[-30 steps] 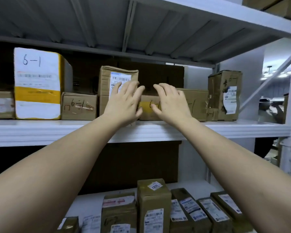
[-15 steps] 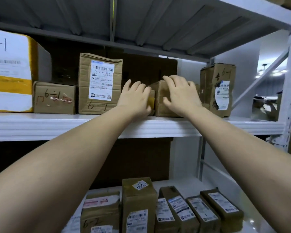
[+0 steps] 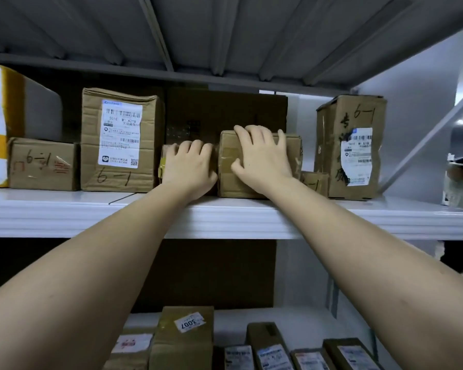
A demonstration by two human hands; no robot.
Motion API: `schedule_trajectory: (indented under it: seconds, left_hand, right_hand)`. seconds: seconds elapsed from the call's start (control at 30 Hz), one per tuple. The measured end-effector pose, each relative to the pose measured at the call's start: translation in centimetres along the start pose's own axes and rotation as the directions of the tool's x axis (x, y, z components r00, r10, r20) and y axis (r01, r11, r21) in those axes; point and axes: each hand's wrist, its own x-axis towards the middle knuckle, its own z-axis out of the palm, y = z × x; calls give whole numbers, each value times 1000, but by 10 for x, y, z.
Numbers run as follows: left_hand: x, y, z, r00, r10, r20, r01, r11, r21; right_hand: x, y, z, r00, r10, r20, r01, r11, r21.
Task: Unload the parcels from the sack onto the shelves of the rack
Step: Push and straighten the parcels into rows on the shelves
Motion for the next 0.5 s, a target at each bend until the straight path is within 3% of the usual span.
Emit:
schedule_trajectory:
  seconds: [0.13,0.5]
  left_hand:
    - [0,1,0,1000,-13,-24,13,1000,-14]
    - [-1,0,-1,1000,-28,-13,27,996,-82]
  right_hand:
    - [-1,0,5,999,-11,-43,9,999,-43]
    - [9,2,20,1000,-13,28,14,1000,-18]
